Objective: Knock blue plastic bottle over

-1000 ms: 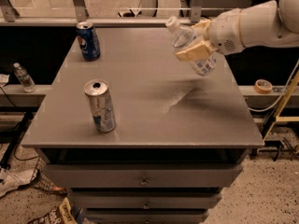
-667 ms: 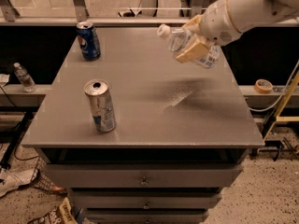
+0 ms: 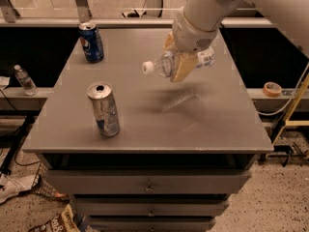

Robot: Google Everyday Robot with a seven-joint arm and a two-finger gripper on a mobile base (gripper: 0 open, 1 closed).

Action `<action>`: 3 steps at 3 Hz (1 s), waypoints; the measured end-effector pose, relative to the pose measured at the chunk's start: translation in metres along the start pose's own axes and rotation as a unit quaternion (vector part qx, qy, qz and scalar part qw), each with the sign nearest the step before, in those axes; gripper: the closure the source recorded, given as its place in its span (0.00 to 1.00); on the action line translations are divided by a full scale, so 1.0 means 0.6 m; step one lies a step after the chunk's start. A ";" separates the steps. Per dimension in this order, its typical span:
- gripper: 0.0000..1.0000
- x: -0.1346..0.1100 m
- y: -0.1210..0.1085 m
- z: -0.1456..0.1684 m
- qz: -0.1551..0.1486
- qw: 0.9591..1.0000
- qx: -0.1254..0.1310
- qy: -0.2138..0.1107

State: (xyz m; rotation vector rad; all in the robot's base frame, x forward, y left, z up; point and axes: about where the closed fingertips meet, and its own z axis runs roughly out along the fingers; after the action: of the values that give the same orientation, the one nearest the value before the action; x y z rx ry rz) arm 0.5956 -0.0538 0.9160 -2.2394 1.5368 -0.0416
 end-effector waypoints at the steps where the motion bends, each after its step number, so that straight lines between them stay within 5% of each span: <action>1: 1.00 0.011 0.027 0.042 -0.081 0.991 -0.065 0.086; 3: 0.99 0.051 0.052 0.089 -0.167 0.955 -0.154 0.191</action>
Offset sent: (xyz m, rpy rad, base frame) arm 0.0008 -0.0264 -0.0711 -0.6532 0.0604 0.2740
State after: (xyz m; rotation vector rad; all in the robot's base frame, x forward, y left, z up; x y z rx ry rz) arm 0.5935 -0.0731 0.8497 -2.8564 1.3990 -0.3788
